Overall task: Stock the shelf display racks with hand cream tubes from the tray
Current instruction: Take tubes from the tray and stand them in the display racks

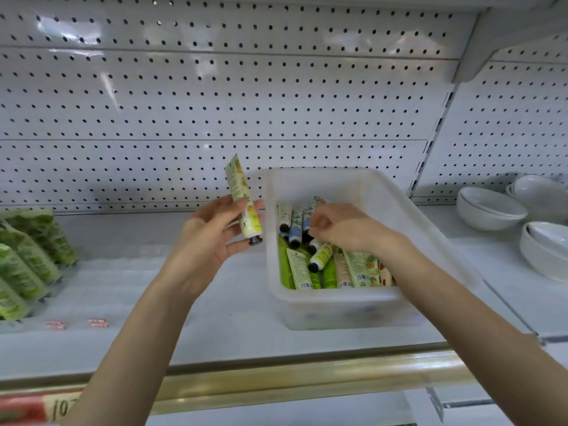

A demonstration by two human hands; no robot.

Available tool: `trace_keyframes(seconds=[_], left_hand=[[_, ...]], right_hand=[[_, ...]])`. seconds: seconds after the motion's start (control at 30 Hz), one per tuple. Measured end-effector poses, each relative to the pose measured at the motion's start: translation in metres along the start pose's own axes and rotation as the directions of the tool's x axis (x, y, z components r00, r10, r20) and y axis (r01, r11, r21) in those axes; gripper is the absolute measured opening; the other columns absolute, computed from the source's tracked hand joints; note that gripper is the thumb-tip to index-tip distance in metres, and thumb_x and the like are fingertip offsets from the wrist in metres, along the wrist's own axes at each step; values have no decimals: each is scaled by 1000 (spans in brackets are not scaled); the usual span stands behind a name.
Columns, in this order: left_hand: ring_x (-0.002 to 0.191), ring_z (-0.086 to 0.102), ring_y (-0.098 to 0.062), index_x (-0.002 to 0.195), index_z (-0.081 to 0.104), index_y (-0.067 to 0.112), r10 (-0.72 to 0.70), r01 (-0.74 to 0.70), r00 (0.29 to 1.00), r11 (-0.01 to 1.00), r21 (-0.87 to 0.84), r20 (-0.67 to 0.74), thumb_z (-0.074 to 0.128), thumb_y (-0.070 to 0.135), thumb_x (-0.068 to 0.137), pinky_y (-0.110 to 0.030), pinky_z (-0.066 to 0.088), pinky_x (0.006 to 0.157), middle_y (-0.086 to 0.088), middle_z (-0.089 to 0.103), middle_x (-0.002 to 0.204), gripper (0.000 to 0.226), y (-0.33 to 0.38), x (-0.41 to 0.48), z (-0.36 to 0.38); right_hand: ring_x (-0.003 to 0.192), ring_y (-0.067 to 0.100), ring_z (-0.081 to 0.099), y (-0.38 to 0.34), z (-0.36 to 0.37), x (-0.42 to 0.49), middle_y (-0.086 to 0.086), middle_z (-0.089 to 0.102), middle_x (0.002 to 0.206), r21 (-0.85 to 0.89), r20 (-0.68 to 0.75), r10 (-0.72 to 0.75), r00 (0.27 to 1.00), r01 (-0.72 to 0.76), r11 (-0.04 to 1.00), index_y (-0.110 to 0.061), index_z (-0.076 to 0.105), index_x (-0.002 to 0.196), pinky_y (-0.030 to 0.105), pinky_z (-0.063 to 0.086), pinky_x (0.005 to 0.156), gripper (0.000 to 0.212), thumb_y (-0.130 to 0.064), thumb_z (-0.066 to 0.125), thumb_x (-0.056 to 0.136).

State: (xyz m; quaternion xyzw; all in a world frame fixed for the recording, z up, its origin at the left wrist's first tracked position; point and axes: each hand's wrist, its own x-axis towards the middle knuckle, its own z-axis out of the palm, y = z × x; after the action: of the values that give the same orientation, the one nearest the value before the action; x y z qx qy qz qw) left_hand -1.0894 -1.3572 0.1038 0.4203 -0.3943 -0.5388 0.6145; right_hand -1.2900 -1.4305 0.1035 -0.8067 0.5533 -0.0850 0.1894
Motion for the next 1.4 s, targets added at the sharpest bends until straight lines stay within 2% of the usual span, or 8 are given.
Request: trace_keyframes(seconds=[0.3, 0.47, 0.7, 0.87, 0.93, 1.1, 1.27, 1.4], left_hand=[[81, 66, -12, 103, 59, 13, -34, 33, 999, 995, 90, 11, 56, 7, 88, -27, 56, 62, 3, 73, 91, 17, -11, -1, -8], [80, 64, -10, 106, 62, 15, -46, 44, 999, 994, 104, 14, 56, 6, 87, -24, 56, 62, 2, 70, 91, 21, -16, -1, -7], [83, 68, -7, 110, 62, 17, -34, 30, 996, 998, 48, 79, 56, 17, 85, -24, 57, 69, 3, 67, 98, 26, -17, -6, -9], [87, 68, -9, 110, 62, 16, -15, 7, 997, 995, 99, 80, 55, 18, 86, -25, 57, 72, -1, 67, 104, 26, -19, -9, -10], [87, 69, -9, 108, 63, 17, -9, 0, 997, 993, 118, 72, 54, 17, 87, -25, 57, 72, 0, 68, 103, 22, -20, -10, -10], [87, 68, -8, 105, 64, 19, 1, -12, 997, 988, 152, 73, 53, 17, 88, -25, 57, 71, 4, 71, 99, 20, -19, -13, -6], [89, 68, -9, 104, 65, 19, 12, -24, 998, 982, 185, 64, 55, 20, 86, -26, 58, 72, 5, 72, 98, 20, -19, -15, -2], [89, 67, -8, 104, 65, 21, 34, -50, 997, 971, 233, 70, 57, 29, 80, -30, 54, 79, 7, 72, 99, 27, -18, -17, 0]], right_hand=[[138, 28, 28, 18, -1, 4, 11, 23, 153, -309, 212, 270, 939, -198, 930, -11, 14, 148, 39, 33, 108, 83, -61, 44, 88], [130, 26, 38, 16, -3, 1, 9, 34, 147, -266, 235, 245, 941, -180, 947, -10, 18, 145, 37, 38, 103, 93, -64, 56, 79], [107, 18, 55, 2, -5, -4, 3, 59, 121, -47, 179, 20, 984, -12, 999, -16, 62, 115, 26, 42, 80, 51, -48, 69, 77], [82, 13, 62, 1, -5, -6, -4, 66, 88, 63, 209, -30, 977, 17, 998, -16, 68, 100, 15, 44, 64, 29, -37, 71, 80], [80, 8, 61, 1, -5, -7, -5, 64, 93, 132, 222, -44, 974, 15, 991, -14, 67, 101, 12, 48, 62, 24, -30, 69, 83], [90, 15, 62, -1, 0, -7, 0, 54, 115, 349, 260, -27, 965, -68, 935, -11, 56, 112, 33, 59, 76, 34, -13, 71, 82], [93, 29, 67, -4, 3, -8, 5, 47, 123, 246, 384, 46, 922, -151, 957, -11, 43, 121, 39, 58, 79, 52, -19, 73, 80], [93, 21, 64, -9, 3, -10, 0, 57, 103, 344, 368, -4, 930, -131, 930, -3, 47, 122, 39, 57, 81, 49, -13, 72, 81]])
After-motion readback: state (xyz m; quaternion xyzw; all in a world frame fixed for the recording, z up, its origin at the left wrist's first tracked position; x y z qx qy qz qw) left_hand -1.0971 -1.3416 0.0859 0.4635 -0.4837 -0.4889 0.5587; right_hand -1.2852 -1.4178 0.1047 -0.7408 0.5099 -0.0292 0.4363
